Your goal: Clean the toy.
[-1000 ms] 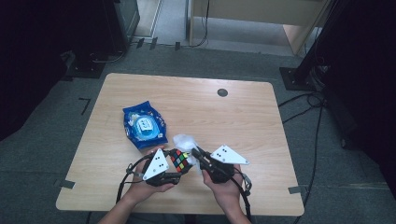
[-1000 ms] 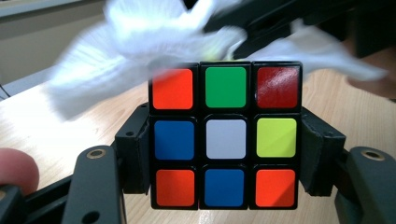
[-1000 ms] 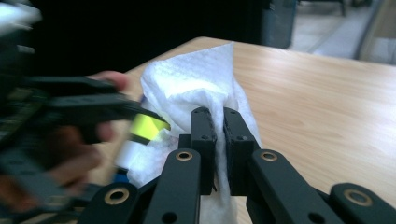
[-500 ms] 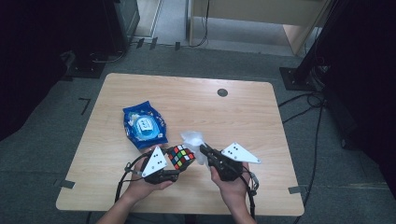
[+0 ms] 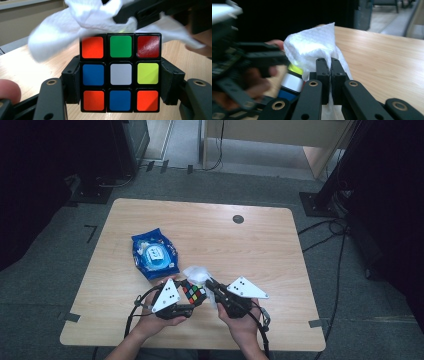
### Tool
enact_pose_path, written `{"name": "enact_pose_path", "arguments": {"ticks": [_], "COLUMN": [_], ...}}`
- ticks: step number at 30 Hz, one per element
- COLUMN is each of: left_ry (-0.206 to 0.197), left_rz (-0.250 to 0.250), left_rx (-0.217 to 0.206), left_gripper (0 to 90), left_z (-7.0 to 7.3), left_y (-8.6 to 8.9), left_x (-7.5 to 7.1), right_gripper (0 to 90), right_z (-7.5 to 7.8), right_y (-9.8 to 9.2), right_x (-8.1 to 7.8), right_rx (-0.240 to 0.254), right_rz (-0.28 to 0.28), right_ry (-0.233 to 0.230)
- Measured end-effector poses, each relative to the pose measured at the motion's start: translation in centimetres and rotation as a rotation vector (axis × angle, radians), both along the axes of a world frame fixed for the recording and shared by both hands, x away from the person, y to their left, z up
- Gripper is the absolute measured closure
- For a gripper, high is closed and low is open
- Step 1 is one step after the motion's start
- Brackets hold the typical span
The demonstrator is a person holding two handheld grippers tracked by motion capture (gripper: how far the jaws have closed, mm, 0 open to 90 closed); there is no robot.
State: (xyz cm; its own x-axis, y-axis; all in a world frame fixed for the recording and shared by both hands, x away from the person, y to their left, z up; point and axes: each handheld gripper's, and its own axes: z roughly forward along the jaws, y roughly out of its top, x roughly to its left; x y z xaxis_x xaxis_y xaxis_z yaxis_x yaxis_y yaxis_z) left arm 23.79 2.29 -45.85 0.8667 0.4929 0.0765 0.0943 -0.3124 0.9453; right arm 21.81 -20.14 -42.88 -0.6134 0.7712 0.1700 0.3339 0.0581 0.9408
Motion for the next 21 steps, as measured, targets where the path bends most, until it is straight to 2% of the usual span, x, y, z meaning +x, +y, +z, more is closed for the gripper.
{"name": "enact_pose_path", "arguments": {"ticks": [2,5,8,11,14,21], "left_ry": [-0.002,-0.002,-0.006,0.008,0.017,0.022], "left_rz": [0.001,-0.004,0.007,0.023,0.031,0.036], "left_rx": [0.002,-0.033,-0.028,-0.02,-0.017,-0.009], "left_gripper": [34.1,34.1,34.1,34.1,34.1,34.1], "left_z": [0.0,0.4,0.4,0.1,-0.1,-0.5], "left_y": [0.1,0.4,0.7,1.0,1.1,1.0], "left_x": [0.0,0.0,0.2,0.7,0.9,1.0], "right_gripper": [88.8,88.8,88.7,88.7,88.7,88.6], "right_z": [-0.6,-1.6,-2.6,-3.2,-3.9,-4.5], "right_y": [-0.4,-1.3,-2.9,-5.1,-6.3,-7.4], "right_x": [0.4,1.2,2.2,3.1,3.5,4.1], "right_rx": [-0.006,-0.062,-0.111,-0.108,-0.108,-0.138], "right_rz": [-0.022,-0.076,-0.138,-0.208,-0.24,-0.291], "right_ry": [0.023,0.061,0.078,0.119,0.149,0.156]}}
